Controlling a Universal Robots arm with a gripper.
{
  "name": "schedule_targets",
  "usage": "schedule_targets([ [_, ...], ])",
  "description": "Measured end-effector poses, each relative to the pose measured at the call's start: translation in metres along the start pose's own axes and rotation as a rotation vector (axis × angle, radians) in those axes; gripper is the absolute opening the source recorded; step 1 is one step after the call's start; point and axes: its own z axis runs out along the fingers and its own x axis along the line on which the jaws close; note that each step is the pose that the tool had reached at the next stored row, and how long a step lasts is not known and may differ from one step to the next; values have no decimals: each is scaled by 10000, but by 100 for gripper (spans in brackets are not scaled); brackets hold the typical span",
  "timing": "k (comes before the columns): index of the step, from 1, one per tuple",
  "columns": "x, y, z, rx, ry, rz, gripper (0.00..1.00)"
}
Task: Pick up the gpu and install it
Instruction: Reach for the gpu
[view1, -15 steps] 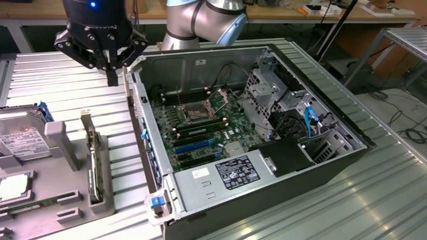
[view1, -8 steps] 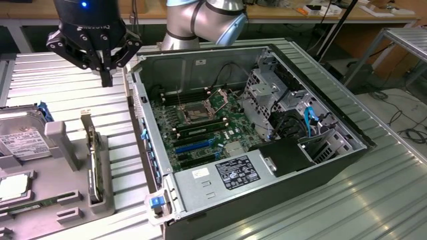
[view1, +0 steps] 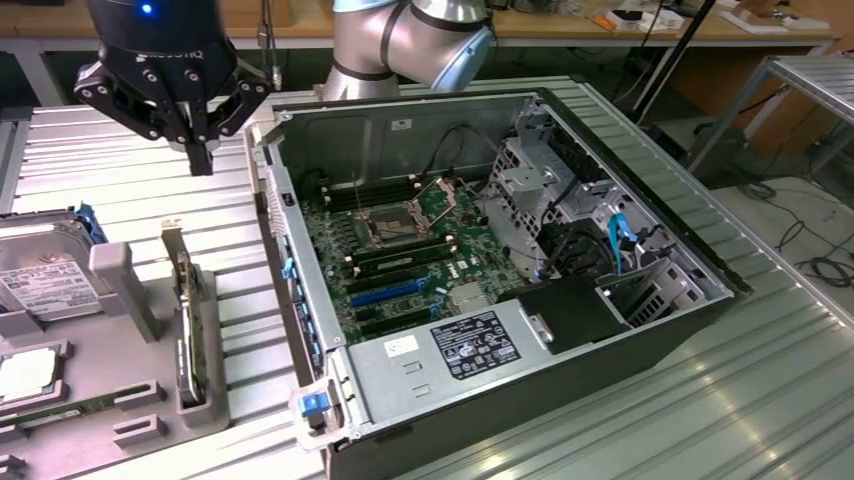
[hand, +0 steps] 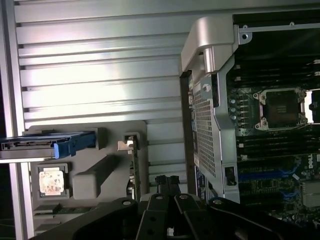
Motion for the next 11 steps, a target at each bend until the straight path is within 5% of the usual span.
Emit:
schedule_targets([
  [11, 126, -10, -3, 0, 0, 0, 11],
])
